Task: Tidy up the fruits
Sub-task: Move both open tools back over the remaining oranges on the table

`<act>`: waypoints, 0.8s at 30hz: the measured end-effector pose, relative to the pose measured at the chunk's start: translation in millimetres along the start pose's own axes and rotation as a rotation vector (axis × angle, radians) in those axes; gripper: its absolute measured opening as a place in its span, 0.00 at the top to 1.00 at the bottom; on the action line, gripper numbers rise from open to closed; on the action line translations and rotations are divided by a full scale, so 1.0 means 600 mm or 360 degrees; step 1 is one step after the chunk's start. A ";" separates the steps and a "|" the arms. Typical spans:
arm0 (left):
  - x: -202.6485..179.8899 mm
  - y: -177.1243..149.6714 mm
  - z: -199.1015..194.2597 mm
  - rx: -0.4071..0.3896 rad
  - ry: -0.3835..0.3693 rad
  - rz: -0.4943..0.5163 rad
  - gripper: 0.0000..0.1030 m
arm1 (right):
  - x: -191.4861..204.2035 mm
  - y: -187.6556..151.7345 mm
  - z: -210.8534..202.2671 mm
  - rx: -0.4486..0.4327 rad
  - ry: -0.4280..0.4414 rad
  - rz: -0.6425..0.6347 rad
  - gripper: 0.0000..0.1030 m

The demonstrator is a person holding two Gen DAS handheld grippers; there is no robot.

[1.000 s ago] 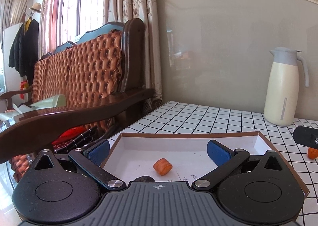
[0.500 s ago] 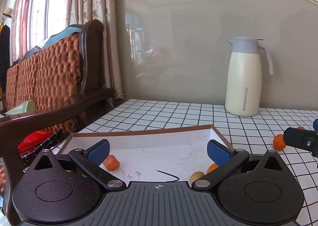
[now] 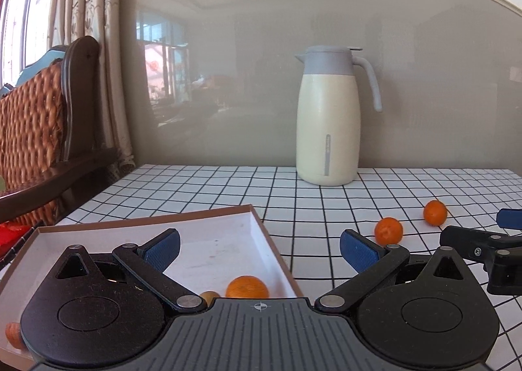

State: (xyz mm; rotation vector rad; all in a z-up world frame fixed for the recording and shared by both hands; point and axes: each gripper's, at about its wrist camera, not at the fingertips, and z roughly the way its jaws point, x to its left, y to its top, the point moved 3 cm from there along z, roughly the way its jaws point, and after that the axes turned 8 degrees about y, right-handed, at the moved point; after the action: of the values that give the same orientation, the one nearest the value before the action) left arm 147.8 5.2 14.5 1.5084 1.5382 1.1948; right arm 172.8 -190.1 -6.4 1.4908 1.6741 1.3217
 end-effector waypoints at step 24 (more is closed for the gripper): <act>-0.143 -0.002 0.035 0.0076 -0.0232 0.0046 0.00 | -0.125 -0.015 -0.012 0.0043 -0.0225 0.0158 0.09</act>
State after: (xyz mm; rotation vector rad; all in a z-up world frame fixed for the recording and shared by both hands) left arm 176.6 -76.1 -5.7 1.6167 1.4614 1.0460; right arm 181.2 -262.7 -27.3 1.6618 1.5524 1.2179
